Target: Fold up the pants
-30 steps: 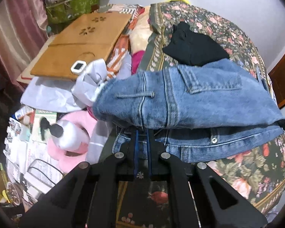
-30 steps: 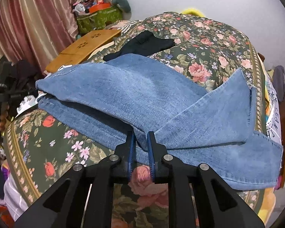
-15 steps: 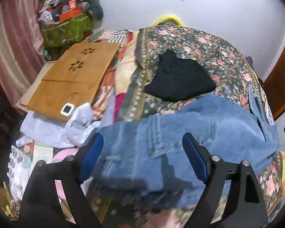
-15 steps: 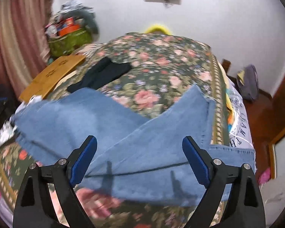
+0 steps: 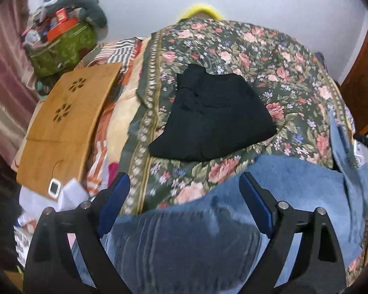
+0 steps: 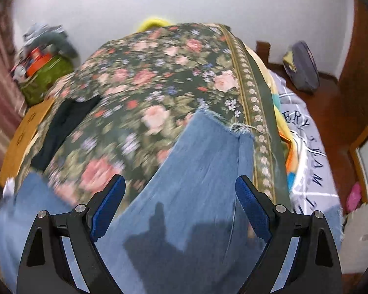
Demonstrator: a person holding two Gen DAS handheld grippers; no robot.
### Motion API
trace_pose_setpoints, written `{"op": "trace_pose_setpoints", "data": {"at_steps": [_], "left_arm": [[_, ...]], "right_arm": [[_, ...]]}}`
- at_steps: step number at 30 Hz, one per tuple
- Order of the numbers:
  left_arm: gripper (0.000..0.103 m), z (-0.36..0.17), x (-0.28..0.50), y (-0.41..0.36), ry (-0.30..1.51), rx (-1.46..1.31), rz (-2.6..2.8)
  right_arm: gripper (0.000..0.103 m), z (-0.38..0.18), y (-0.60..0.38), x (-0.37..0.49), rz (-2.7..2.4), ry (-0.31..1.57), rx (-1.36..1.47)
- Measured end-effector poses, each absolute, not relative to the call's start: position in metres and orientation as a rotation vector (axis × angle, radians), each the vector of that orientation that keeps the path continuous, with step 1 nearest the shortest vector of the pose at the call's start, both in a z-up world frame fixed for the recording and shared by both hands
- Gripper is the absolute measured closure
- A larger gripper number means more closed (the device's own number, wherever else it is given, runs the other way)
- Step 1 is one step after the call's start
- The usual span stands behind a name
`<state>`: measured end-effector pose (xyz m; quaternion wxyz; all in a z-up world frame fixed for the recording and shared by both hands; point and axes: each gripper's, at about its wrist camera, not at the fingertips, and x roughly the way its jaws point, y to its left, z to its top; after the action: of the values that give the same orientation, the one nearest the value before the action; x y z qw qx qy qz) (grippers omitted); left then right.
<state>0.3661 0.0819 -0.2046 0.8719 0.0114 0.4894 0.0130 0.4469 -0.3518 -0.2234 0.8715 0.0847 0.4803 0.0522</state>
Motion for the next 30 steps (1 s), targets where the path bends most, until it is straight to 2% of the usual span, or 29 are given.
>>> {"op": "trace_pose_setpoints", "data": {"at_steps": [5, 9, 11, 13, 17, 20, 22, 23, 24, 25, 30], "left_arm": [[0.012, -0.229, 0.399, 0.064, 1.078, 0.055, -0.013], [0.012, -0.246, 0.414, 0.049, 1.098, 0.11, -0.017], [0.012, -0.252, 0.418, 0.044, 1.114, 0.123, -0.02], [0.012, -0.258, 0.419, 0.038, 1.131, 0.134, -0.031], [0.012, -0.258, 0.417, 0.026, 1.14, 0.156, -0.045], [0.012, -0.254, 0.412, 0.018, 1.14, 0.154, -0.066], [0.012, -0.252, 0.408, 0.011, 1.141, 0.157, -0.071], [0.012, -0.252, 0.406, 0.007, 1.141, 0.157, -0.072], [0.012, -0.251, 0.404, 0.003, 1.143, 0.159, -0.076], [0.012, -0.251, 0.402, -0.001, 1.146, 0.165, -0.08], [0.012, -0.251, 0.389, -0.027, 1.17, 0.232, -0.11]], "right_arm": [[0.017, -0.256, -0.361, 0.494, 0.081, 1.043, 0.215], [0.039, -0.276, -0.367, 0.521, 0.031, 1.071, 0.219], [0.04, -0.285, -0.373, 0.529, 0.047, 1.082, 0.274], [0.046, -0.289, -0.376, 0.531, 0.074, 1.075, 0.328], [0.068, -0.285, -0.365, 0.528, 0.102, 1.078, 0.313], [0.068, -0.281, -0.354, 0.529, 0.134, 1.114, 0.279], [0.071, -0.285, -0.352, 0.532, 0.137, 1.111, 0.245], [0.077, -0.287, -0.352, 0.532, 0.135, 1.114, 0.241], [0.089, -0.288, -0.352, 0.531, 0.123, 1.119, 0.236], [0.094, -0.289, -0.352, 0.531, 0.101, 1.123, 0.216], [0.098, -0.262, -0.367, 0.51, 0.074, 1.057, 0.205]]}}
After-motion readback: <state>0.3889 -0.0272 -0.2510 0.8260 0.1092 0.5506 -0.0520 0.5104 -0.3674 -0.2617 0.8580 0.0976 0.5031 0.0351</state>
